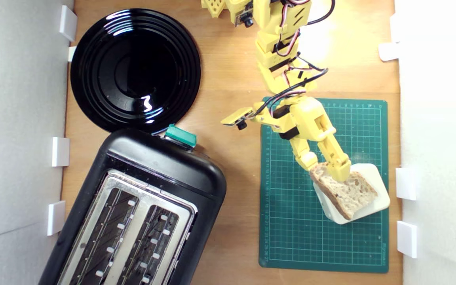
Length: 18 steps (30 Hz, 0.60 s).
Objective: Pick bread and place in toaster
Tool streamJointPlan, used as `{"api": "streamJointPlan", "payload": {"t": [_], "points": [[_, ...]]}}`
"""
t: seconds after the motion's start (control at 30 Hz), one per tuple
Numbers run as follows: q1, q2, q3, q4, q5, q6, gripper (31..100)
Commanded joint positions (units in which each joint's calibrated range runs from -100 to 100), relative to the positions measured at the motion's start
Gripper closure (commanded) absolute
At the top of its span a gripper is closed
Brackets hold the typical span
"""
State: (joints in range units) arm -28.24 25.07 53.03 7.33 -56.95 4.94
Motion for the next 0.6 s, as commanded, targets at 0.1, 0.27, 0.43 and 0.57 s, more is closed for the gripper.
{"api": "streamJointPlan", "payload": {"t": [0.1,0.27,0.43,0.57], "points": [[-0.77,-0.45,-3.05,0.10,-1.84,0.42,38.6],[-0.69,-0.45,-3.41,0.10,-1.75,0.42,38.8],[-0.69,-0.12,-3.50,0.10,-1.75,0.47,38.8],[-0.77,2.96,-5.50,0.10,-1.84,2.20,39.0]]}}
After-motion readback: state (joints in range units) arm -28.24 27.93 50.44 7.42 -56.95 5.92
